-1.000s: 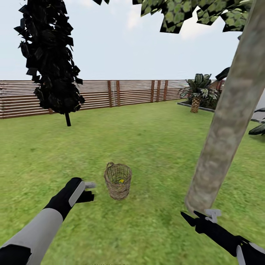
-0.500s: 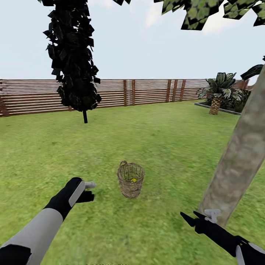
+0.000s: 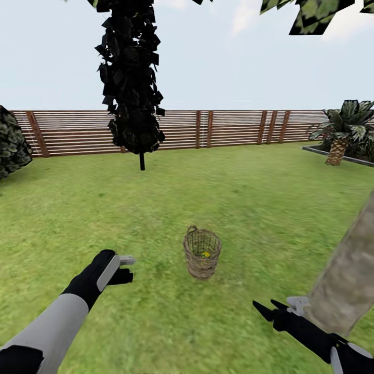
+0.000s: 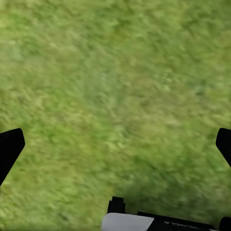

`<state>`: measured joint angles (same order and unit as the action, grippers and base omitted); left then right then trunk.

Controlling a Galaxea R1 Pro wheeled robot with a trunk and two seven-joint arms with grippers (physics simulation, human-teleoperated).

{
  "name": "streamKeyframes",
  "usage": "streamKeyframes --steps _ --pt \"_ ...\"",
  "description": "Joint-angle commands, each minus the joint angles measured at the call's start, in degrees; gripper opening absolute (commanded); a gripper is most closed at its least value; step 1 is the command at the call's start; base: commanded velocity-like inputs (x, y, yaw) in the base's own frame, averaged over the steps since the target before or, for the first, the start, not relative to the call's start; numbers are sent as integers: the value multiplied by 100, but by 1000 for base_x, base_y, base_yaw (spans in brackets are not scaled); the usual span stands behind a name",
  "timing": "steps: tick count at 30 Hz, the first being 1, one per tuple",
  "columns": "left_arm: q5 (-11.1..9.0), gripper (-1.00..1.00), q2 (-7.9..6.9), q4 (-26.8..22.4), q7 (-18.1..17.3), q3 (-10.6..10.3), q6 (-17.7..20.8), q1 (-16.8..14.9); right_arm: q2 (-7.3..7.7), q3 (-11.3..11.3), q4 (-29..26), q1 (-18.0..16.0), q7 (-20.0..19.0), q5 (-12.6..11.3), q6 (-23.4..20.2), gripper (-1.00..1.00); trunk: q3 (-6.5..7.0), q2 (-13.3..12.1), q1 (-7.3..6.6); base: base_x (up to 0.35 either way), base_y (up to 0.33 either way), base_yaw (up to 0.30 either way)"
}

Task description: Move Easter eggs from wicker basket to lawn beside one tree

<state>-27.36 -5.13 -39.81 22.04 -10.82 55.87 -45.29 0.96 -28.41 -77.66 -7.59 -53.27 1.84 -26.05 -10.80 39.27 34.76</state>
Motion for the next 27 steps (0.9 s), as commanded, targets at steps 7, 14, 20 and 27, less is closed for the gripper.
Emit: streamKeyframes --steps 7,14,20,27 --pt "-59 100 -18 -10 53 -35 11 -6 -2 -7 -4 -5 -34 10 -33 100 -33 8 2 58 86 271" --pt "-59 100 -22 2 62 -41 11 -6 -3 -7 -4 -5 -42 0 -24 100 -46 8 2 171 233 110" --pt "-59 100 -22 23 58 -43 11 -6 -2 -6 -4 -5 -43 0 -23 100 -38 8 2 229 221 -40" --pt "-59 100 -21 38 55 -43 11 -6 -6 47 20 -5 -43 -1 -23 100 0 8 2 256 198 -178"
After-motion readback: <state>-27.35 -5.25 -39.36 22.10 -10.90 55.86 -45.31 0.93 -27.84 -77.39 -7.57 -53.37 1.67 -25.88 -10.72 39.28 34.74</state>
